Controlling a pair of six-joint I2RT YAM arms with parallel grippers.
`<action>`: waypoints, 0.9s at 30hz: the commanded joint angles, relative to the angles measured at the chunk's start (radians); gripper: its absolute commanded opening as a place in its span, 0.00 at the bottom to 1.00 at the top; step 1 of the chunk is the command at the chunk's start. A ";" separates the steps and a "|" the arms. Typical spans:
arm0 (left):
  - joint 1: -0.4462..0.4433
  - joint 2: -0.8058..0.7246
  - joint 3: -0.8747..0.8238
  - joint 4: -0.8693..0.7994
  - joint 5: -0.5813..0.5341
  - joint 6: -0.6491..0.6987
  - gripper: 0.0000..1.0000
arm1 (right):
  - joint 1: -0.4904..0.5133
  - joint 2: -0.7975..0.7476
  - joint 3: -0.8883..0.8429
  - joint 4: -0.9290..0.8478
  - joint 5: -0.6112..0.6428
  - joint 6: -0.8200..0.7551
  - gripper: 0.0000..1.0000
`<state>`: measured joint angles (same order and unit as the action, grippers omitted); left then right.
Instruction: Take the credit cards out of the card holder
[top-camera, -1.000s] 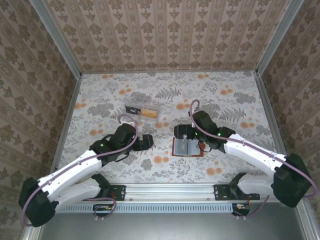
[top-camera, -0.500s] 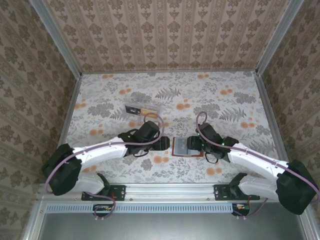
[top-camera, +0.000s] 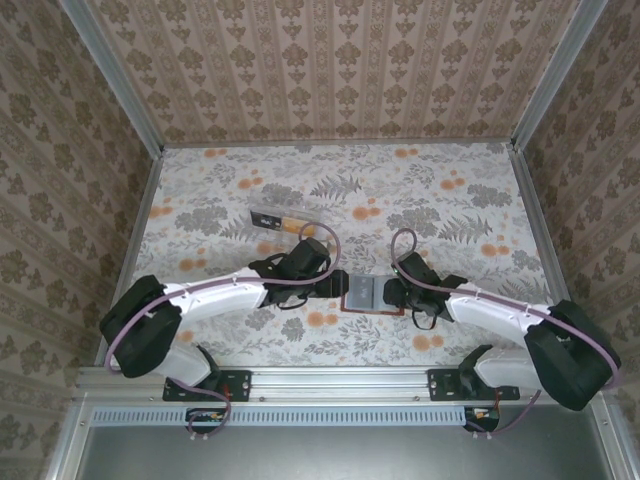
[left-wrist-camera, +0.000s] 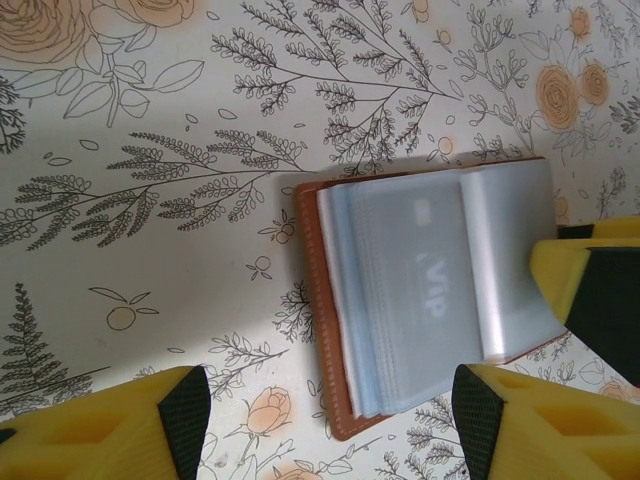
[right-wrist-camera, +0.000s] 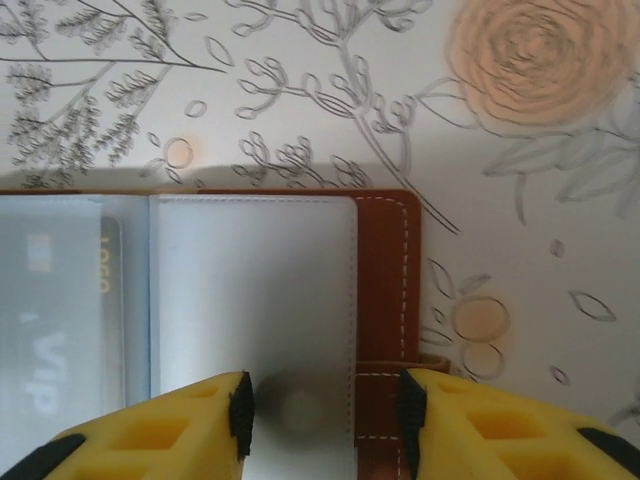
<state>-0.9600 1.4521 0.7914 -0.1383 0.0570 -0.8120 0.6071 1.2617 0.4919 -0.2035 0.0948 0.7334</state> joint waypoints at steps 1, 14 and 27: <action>0.015 -0.058 -0.035 -0.023 -0.023 -0.011 0.68 | 0.027 0.068 0.010 0.043 -0.089 0.007 0.43; 0.071 -0.164 -0.192 0.035 -0.001 -0.088 0.63 | 0.168 0.281 0.138 0.111 -0.096 0.084 0.40; 0.090 -0.068 -0.210 0.158 0.075 -0.124 0.62 | 0.176 0.246 0.126 0.089 -0.071 0.092 0.40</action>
<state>-0.8753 1.3670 0.5865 -0.0227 0.1024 -0.9165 0.7708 1.5047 0.6418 -0.0257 0.0376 0.8047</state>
